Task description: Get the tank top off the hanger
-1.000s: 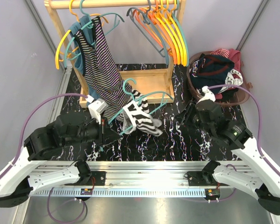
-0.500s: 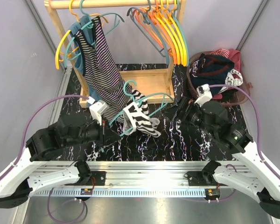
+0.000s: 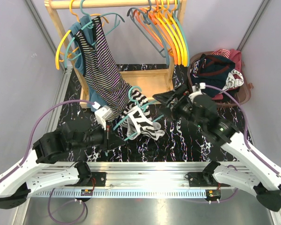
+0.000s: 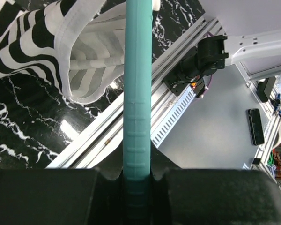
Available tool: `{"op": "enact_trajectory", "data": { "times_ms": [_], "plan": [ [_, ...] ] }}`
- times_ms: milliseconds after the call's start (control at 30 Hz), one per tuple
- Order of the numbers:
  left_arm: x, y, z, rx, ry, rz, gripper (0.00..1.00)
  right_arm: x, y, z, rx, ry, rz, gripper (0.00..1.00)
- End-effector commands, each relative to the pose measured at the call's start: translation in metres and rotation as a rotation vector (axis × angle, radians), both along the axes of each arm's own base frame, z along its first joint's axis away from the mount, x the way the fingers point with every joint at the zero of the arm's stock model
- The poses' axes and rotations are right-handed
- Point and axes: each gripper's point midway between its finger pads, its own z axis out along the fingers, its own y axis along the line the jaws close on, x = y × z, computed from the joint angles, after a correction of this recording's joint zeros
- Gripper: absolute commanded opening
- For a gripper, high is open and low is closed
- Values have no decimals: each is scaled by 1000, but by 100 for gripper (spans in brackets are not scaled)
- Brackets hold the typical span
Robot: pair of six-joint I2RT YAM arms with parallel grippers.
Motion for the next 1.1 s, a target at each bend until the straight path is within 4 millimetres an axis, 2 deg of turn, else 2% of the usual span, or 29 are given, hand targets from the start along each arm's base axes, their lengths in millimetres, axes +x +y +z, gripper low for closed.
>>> {"op": "enact_trajectory", "data": {
  "times_ms": [0, 67, 133, 167, 200, 233, 300, 333, 367, 400, 433, 467, 500, 533, 600, 633, 667, 833, 900, 933, 967, 1033, 1067],
  "plan": [
    [2, -22, 28, -113, -66, -45, 0, 10, 8, 15, 92, 76, -31, 100],
    [1, -30, 31, -127, -75, -62, 0, 16, 12, 5, 64, 114, -38, 97],
    [0, -37, 32, -135, -79, -76, 0, 21, 12, 5, 61, 106, -55, 87],
    [-3, -42, 28, -119, -74, -96, 0, 25, 11, 10, 78, 65, -71, 79],
    [-3, -45, 25, -108, -72, -98, 0, 27, 10, 12, 81, 43, -77, 67],
    [-5, -48, 22, -101, -69, -106, 0, 28, 9, 15, 82, 20, -85, 38],
    [-8, -53, 15, -86, -63, -123, 0, 29, 4, 22, 59, -31, -97, 10],
    [-8, -54, 16, -93, -68, -123, 0, 29, 0, 23, 41, -43, -106, 0],
    [-8, -54, 15, -92, -70, -122, 2, 27, -4, 27, 14, -68, -108, 0],
    [-5, -53, 14, -91, -76, -108, 24, 27, -8, 29, -8, -89, -121, 0],
    [-4, -52, 14, -93, -81, -99, 39, 26, -13, 31, -33, -111, -130, 0],
    [-4, -50, 16, -102, -89, -94, 50, 25, -23, 35, -82, -151, -152, 0],
    [-2, -48, 17, -105, -98, -81, 67, 24, -28, 40, -108, -187, -164, 0],
    [-1, -47, 18, -107, -101, -76, 99, 23, -35, 43, -145, -217, -177, 0],
    [5, -43, 17, -104, -116, -36, 99, 21, -53, 53, -267, -303, -202, 0],
    [7, -41, 19, -111, -124, -25, 99, 18, -57, 65, -297, -348, -200, 0],
    [9, -40, 18, -112, -128, -12, 99, 17, -62, 59, -395, -383, -184, 0],
    [16, -40, 13, -127, -151, 23, 99, 9, -73, 63, -549, -498, -137, 0],
    [17, -42, 10, -124, -151, 24, 99, 5, -79, 70, -549, -555, -150, 0],
    [18, -43, 11, -129, -155, 24, 99, 6, -80, 61, -555, -551, -159, 0],
    [18, -44, 12, -134, -160, 23, 99, 3, -94, 71, -499, -544, -237, 0],
    [18, -46, 18, -152, -174, 14, 99, 3, -106, 68, -450, -520, -310, 0],
    [17, -47, 24, -162, -180, 7, 99, 0, -121, 72, -371, -469, -391, 0]
  ]
}}
